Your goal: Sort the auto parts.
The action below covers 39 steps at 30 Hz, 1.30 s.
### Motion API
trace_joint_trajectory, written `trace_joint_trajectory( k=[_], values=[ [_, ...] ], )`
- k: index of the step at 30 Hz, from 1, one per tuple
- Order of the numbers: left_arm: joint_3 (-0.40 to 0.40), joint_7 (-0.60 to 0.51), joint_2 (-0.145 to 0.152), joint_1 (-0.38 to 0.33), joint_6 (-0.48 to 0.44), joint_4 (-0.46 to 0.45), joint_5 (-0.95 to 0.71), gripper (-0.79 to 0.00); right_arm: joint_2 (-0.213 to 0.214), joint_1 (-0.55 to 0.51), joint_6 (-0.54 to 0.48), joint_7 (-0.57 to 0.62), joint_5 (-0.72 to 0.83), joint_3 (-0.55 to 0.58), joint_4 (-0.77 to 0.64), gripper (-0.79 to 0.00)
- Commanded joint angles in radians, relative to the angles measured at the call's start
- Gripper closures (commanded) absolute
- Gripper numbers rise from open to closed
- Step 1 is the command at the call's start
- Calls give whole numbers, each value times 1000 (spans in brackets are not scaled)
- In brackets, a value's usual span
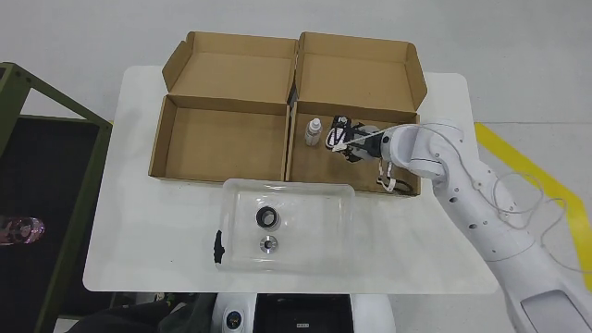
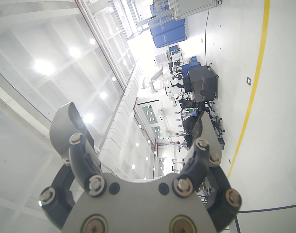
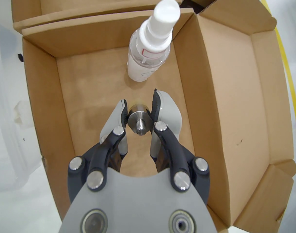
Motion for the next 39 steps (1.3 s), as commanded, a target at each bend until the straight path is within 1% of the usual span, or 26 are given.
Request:
trace_joint_trajectory(
  k=[1,4,10,13,16,19,20,23,25,30,34,39],
  values=[
    [0,0,0,0,0,0,0,-785,-6,18,0,12,1,-17,26,0],
    [0,0,0,0,0,0,0,-785,-14,37,1,19,2,-39,56,-18],
    [0,0,0,0,0,0,0,-785,-28,69,5,18,4,-71,116,0],
    [0,0,0,0,0,0,0,-785,-33,78,8,10,1,-82,137,-6],
    [0,0,0,0,0,0,0,-785,-37,84,11,1,-1,-89,154,-65],
    [0,0,0,0,0,0,0,-785,-41,88,14,-9,-1,-93,167,-154],
    [0,0,0,0,0,0,0,-785,-41,88,14,-12,-1,-94,169,-200],
    [0,0,0,0,0,0,0,-785,-42,85,15,-21,-2,-91,169,-246],
    [0,0,0,0,0,0,0,-785,-40,81,13,-27,2,-84,166,-259],
    [0,0,0,0,0,0,0,-785,-27,55,4,-42,14,-42,120,-292],
    [0,0,0,0,0,0,0,-785,-8,15,-5,-42,25,19,42,-314],
    [0,0,0,0,0,0,0,-785,16,-47,-28,-28,49,95,-73,-314]
  ],
)
